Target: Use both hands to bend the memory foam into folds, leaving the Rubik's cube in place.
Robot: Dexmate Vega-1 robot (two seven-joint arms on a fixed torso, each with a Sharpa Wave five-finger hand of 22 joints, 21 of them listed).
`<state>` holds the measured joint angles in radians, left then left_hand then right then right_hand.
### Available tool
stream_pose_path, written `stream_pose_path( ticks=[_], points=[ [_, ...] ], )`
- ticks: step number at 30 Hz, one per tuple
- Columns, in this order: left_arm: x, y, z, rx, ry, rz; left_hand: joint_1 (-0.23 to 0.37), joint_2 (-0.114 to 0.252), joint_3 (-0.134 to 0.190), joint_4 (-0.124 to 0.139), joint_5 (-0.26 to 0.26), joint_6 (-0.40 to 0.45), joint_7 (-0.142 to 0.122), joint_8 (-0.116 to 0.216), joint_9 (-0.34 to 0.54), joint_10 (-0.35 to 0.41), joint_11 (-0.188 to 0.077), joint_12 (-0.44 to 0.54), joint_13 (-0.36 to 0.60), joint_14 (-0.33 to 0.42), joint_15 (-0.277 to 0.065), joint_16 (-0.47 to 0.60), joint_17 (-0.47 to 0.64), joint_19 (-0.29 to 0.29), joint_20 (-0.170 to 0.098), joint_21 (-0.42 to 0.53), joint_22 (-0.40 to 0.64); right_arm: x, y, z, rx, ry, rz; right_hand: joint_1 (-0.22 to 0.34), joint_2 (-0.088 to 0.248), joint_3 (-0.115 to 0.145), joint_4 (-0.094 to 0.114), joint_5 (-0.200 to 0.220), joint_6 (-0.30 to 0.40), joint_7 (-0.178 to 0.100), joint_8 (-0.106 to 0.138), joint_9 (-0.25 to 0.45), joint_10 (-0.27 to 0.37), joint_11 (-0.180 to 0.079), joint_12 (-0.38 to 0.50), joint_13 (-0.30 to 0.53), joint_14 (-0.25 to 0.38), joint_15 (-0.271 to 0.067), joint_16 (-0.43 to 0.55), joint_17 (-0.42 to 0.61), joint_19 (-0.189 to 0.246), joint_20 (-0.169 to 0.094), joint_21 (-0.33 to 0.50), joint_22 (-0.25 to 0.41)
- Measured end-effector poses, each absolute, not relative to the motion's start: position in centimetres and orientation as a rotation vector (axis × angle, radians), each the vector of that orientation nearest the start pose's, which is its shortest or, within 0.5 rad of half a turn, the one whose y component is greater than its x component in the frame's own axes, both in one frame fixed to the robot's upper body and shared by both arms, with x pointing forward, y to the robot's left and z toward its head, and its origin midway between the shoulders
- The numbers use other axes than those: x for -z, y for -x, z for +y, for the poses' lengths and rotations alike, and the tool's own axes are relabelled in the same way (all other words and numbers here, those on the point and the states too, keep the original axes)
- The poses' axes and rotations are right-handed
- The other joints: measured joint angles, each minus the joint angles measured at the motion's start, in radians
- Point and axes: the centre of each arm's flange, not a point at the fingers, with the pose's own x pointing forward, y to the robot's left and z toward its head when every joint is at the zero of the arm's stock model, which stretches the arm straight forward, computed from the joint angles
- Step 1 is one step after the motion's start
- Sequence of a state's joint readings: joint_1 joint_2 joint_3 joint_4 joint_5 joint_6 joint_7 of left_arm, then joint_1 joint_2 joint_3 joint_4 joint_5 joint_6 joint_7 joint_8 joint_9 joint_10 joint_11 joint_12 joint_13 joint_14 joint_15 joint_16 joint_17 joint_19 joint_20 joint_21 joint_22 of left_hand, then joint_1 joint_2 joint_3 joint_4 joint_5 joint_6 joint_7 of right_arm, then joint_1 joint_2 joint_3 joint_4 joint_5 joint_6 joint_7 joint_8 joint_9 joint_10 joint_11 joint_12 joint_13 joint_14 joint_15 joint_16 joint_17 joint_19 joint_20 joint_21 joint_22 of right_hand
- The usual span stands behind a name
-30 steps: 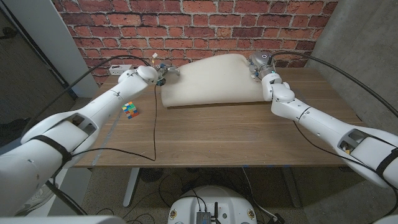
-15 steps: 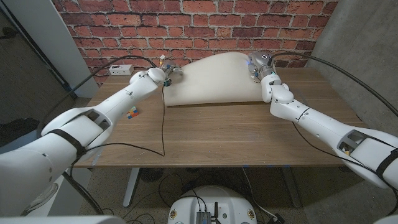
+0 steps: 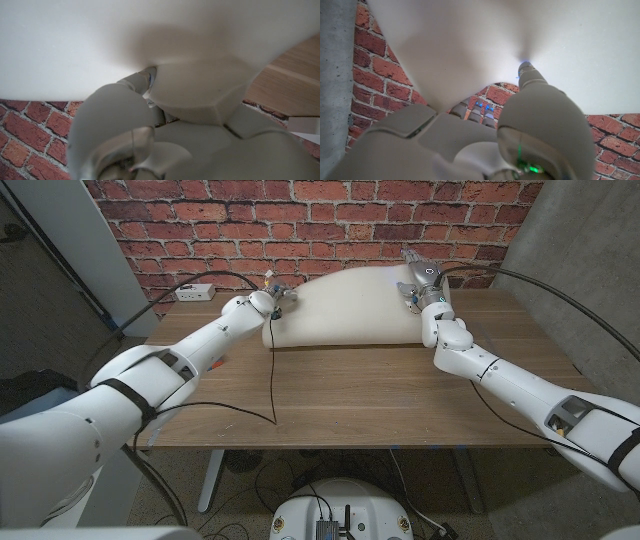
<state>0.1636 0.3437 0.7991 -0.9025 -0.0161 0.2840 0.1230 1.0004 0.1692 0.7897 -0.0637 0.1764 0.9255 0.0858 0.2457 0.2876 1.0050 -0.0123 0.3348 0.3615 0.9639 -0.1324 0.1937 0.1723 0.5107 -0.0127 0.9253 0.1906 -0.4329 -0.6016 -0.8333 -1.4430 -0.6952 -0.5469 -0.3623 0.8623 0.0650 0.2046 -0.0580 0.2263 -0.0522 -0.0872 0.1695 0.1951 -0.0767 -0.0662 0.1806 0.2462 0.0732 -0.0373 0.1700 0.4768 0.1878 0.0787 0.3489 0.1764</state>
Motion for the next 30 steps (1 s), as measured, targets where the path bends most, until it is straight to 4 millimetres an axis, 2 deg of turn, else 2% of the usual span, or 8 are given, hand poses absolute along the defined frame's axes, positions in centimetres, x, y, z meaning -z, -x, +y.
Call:
stream_pose_path(
  ticks=[3, 6, 11, 15, 20, 28, 30],
  points=[
    [-13.8, -74.2, 20.9, -0.113, -0.826, -0.337, 0.0, 0.0, 0.0, 0.0, 0.0, 0.0, 0.0, 0.0, 0.0, 0.0, 0.0, 0.0, 0.0, 0.003, 0.0, 0.0, 0.0, 0.0, 0.0, 0.0, 0.0, -11.7, -64.7, -23.0, 0.665, 1.44, -0.689, -0.012, -0.005, -0.009, -0.007, 0.007, -0.027, -0.006, 0.005, 0.0, -0.048, 0.002, 0.0, -0.007, -0.075, 0.007, 0.0, -0.019, -0.075, 0.017, -0.045, 0.0],
    [-13.7, -74.3, 20.6, -0.117, -0.828, -0.334, 0.0, 0.0, 0.0, 0.0, 0.0, 0.0, 0.0, -0.003, 0.0, 0.0, 0.0, -0.004, 0.0, 0.003, 0.0, 0.0, 0.0, 0.0, 0.0, 0.0, 0.0, -11.8, -64.1, -22.8, 0.709, 1.418, -0.745, -0.024, -0.005, -0.02, -0.009, 0.011, -0.044, -0.014, 0.008, 0.0, -0.086, 0.005, 0.005, -0.014, -0.14, 0.014, 0.0, -0.042, -0.158, 0.051, -0.095, -0.004],
    [-13.8, -74.5, 20.3, -0.126, -0.831, -0.329, 0.0, 0.0, 0.004, -0.004, 0.0, 0.0, 0.0, -0.007, 0.0, 0.0, 0.0, -0.005, -0.005, 0.005, 0.001, 0.0, 0.0, 0.0, 0.0, 0.0, 0.0, -11.3, -63.6, -22.8, 0.779, 1.38, -0.814, -0.052, -0.01, -0.032, -0.008, 0.015, -0.083, -0.016, 0.008, 0.0, -0.094, 0.009, 0.005, -0.023, -0.214, 0.031, 0.0, -0.073, -0.263, 0.104, -0.15, -0.004],
    [-13.8, -74.8, 20.2, -0.134, -0.835, -0.322, 0.0, 0.0, 0.004, -0.004, 0.0, 0.0, 0.0, -0.008, 0.0, 0.0, 0.0, -0.007, -0.005, 0.007, 0.0, 0.0, 0.0, 0.0, 0.0, 0.007, 0.0, -11.2, -63.2, -22.8, 0.828, 1.357, -0.864, -0.079, -0.023, -0.05, -0.001, 0.019, -0.115, -0.031, 0.008, 0.0, -0.096, 0.021, 0.005, -0.027, -0.244, 0.037, 0.0, -0.095, -0.344, 0.123, -0.173, -0.004],
    [-13.8, -75.0, 20.0, -0.142, -0.84, -0.313, 0.0, 0.0, 0.001, -0.007, 0.0, 0.0, 0.0, -0.008, 0.0, 0.002, 0.002, -0.008, -0.005, 0.008, -0.002, 0.0, 0.0, 0.003, -0.003, 0.011, 0.0, -10.9, -62.7, -22.8, 0.89, 1.324, -0.913, -0.122, -0.026, -0.074, 0.011, 0.029, -0.123, -0.04, 0.008, 0.003, -0.095, 0.037, 0.005, -0.033, -0.243, 0.037, 0.0, -0.125, -0.36, 0.129, -0.18, -0.003],
    [-13.7, -75.3, 19.9, -0.148, -0.845, -0.299, 0.0, 0.0, 0.004, -0.012, 0.0, 0.006, -0.005, -0.009, 0.0, 0.003, 0.003, -0.012, -0.005, 0.006, -0.004, 0.0, 0.0, 0.005, -0.005, 0.015, 0.0, -10.7, -62.1, -22.8, 0.974, 1.277, -0.97, -0.137, -0.029, -0.079, 0.014, 0.029, -0.12, -0.044, 0.008, 0.003, -0.095, 0.04, 0.005, -0.033, -0.245, 0.047, 0.004, -0.136, -0.359, 0.129, -0.18, -0.004],
    [-13.6, -75.4, 19.9, -0.15, -0.848, -0.293, 0.0, 0.0, 0.004, -0.012, 0.0, 0.007, -0.003, -0.01, 0.0, 0.005, 0.002, -0.012, -0.005, 0.006, -0.004, 0.0, 0.0, 0.005, -0.005, 0.015, 0.0, -10.6, -62.0, -22.9, 1.001, 1.258, -0.983, -0.137, -0.029, -0.079, 0.014, 0.029, -0.121, -0.053, 0.008, 0.003, -0.095, 0.04, 0.005, -0.033, -0.245, 0.047, 0.006, -0.138, -0.359, 0.129, -0.18, -0.004]
  ],
)
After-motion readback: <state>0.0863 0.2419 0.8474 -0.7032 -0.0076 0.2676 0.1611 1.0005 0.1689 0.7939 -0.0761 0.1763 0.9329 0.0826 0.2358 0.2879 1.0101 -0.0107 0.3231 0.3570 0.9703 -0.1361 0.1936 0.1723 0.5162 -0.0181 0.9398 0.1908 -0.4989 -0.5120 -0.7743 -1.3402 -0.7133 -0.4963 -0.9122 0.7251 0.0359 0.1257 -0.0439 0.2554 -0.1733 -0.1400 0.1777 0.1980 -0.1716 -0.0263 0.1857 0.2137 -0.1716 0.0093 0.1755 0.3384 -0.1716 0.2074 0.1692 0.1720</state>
